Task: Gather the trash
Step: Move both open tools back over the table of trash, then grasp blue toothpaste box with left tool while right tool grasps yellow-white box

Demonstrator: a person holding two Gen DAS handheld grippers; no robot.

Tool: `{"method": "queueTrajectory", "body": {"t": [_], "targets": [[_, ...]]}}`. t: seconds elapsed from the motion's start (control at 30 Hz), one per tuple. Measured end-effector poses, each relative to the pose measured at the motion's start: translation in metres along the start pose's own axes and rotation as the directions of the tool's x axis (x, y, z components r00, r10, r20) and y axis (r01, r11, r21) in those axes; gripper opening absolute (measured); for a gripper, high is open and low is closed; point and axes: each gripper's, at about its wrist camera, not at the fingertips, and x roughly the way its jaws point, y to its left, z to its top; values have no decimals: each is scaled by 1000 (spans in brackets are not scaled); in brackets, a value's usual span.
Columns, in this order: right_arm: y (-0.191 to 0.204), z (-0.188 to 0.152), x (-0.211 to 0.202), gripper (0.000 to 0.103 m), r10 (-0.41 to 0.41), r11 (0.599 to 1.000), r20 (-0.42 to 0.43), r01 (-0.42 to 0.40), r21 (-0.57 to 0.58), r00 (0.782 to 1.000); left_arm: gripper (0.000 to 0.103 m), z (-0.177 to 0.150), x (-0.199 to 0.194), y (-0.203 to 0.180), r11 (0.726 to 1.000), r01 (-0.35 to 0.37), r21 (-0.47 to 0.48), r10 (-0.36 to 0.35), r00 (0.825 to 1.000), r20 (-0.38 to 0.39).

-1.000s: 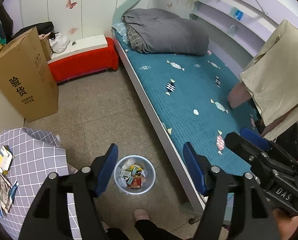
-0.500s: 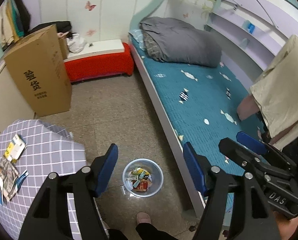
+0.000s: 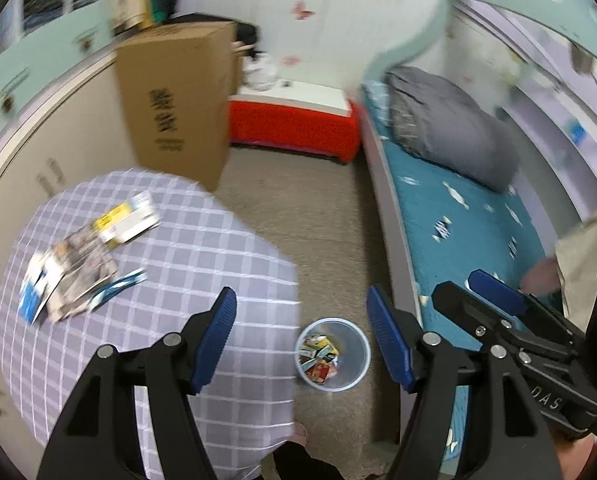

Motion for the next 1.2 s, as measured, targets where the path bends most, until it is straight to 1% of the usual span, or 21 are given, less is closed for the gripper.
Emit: {"method": "queueTrajectory", "body": {"t": [0.13,0.3,0.43,0.5,0.67,0.77,0.83,0.9,0.93,1.07,1.13,1.2], "targets": [[36,-1,29,72,47,998,-52,-49,-40,998,66,-6,-4,42,997,-36,-69,36,999,-10],[74,-3,60,72,74,994,-104,-81,-69,992,66,-6,-1,104,989,-70,-133,66,997,-40],[98,-5,86,72,73,995,-137,-82,-60,988,66,-5,9,138,986,-81,-146,71,995,-76],[107,-5,98,72,67,996,-148,-76,-55,987,66,-5,18,154,987,-74,-143,60,993,-98],[126,-9,136,72,42,999,-188,-47,-26,981,66,-6,48,193,994,-34,-102,16,986,-165],[132,-13,156,72,28,1000,-205,-30,-7,978,66,-8,69,213,997,-6,-74,-10,976,-217],[134,-17,171,72,20,1000,-222,-16,18,975,66,-9,84,224,999,-13,-48,1,970,-245],[135,-22,183,72,13,999,-235,-3,41,972,66,-9,95,229,1000,0,-27,-7,965,-263],[135,-23,186,72,10,999,-239,2,49,971,66,-8,103,232,1000,-8,-2,8,963,-270],[133,-29,200,72,-9,996,-254,32,86,967,66,-7,127,232,995,5,98,25,952,-305],[131,-30,204,72,-22,993,-253,50,104,967,66,-7,140,230,988,32,152,19,944,-328],[129,-30,207,72,-30,991,-253,62,120,967,58,-7,152,229,982,47,183,20,936,-352]]}}
